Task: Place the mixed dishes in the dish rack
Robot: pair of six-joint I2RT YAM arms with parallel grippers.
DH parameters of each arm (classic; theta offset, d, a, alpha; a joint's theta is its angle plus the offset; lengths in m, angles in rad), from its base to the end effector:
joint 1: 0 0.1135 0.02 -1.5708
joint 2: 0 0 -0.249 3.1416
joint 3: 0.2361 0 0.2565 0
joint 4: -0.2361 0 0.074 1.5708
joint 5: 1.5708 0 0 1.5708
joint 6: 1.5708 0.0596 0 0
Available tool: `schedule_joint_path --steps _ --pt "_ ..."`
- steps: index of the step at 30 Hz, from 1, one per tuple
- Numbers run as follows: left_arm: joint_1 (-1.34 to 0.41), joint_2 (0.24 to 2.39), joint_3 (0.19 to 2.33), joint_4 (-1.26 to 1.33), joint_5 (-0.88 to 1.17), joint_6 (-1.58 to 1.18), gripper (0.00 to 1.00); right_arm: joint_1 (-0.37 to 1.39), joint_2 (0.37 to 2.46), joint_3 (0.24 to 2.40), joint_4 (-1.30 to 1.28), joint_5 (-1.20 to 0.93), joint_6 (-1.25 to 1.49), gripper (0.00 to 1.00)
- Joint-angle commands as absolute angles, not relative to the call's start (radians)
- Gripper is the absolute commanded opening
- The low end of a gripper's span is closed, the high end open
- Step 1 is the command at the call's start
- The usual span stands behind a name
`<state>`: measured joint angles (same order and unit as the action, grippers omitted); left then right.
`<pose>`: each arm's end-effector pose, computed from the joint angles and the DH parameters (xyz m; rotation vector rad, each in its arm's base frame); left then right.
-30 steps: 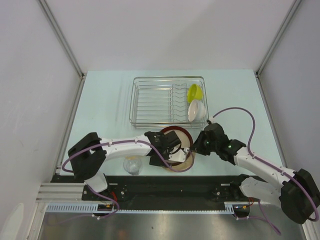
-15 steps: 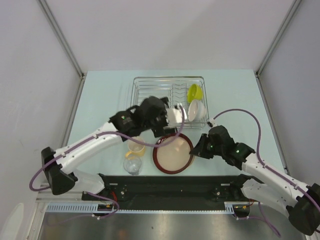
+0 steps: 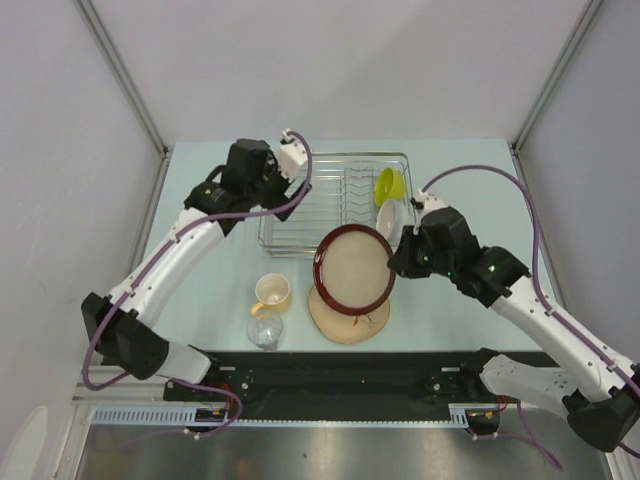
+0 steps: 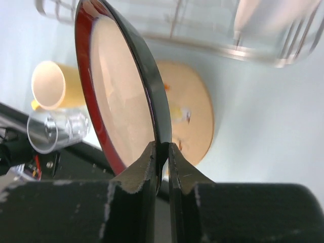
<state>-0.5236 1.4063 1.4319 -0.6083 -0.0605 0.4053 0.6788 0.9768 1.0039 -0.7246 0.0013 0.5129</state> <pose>0.2949 -0.1661 0.3520 0.9326 1.9397 -0.0035 0.1796 0.1448 0.3008 -0.1937 2.3388 0.6134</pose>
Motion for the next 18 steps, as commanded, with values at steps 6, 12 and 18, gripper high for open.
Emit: schedule_joint_path --steps 6,12,18 --pt "-0.354 1.448 1.485 -0.606 0.13 0.267 1.0 0.67 1.069 1.319 -0.574 0.15 0.22 0.0" --pt "-0.325 1.433 1.428 -0.581 0.167 0.259 1.0 0.661 1.175 1.407 -0.398 0.25 0.007 0.0" --pt "-0.325 1.41 1.381 -0.581 0.172 0.255 1.0 0.652 1.347 1.492 -0.1 0.301 -0.23 0.0"
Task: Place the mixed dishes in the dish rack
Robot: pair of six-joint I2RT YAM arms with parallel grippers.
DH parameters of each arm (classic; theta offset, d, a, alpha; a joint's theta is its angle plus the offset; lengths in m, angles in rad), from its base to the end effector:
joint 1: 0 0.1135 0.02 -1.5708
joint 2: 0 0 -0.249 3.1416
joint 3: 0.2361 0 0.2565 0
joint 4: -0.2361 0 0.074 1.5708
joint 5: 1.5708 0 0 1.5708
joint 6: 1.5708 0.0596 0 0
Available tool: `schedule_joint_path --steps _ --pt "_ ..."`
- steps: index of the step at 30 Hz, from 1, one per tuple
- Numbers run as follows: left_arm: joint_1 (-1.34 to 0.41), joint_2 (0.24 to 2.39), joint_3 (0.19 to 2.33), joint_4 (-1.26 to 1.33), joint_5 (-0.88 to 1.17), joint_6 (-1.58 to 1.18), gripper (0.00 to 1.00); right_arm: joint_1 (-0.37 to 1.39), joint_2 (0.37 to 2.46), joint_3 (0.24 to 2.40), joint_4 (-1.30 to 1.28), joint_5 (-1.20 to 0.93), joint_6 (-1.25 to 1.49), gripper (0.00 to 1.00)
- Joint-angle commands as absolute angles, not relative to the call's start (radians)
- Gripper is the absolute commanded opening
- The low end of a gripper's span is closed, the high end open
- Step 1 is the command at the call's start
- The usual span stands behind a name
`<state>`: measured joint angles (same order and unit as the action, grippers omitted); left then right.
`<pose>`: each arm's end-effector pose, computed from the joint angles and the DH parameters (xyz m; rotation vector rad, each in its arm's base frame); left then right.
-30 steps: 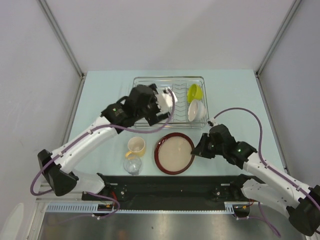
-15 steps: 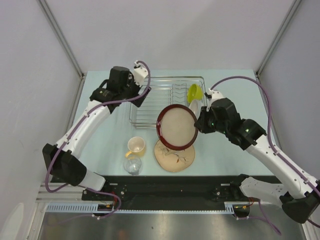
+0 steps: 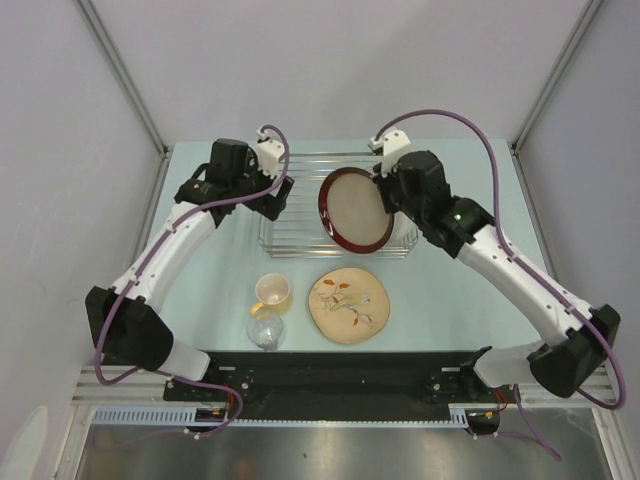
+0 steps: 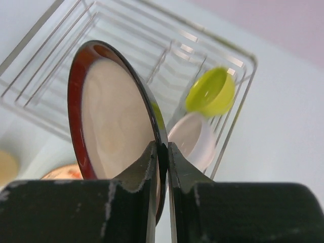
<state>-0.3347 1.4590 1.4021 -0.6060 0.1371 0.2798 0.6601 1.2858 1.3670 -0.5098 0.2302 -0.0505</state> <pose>0.3274 -0.1225 0.3248 0.7461 2.1043 -0.1830 0.2562 0.1817 0.3776 -0.5524 1.9129 0.1639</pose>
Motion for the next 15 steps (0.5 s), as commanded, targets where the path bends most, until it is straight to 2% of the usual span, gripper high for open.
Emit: schedule_joint_path --steps 1,8,15 --pt "-0.319 1.407 1.378 -0.581 0.173 0.255 1.0 0.65 1.373 1.515 -0.081 0.305 -0.294 0.0" --pt "-0.301 1.405 1.338 -0.574 0.189 0.245 1.0 0.683 1.574 1.68 0.081 0.353 -0.593 0.0" --pt "-0.29 1.44 1.295 -0.543 0.189 0.242 1.0 0.7 1.646 1.605 0.268 0.423 -0.891 0.0"
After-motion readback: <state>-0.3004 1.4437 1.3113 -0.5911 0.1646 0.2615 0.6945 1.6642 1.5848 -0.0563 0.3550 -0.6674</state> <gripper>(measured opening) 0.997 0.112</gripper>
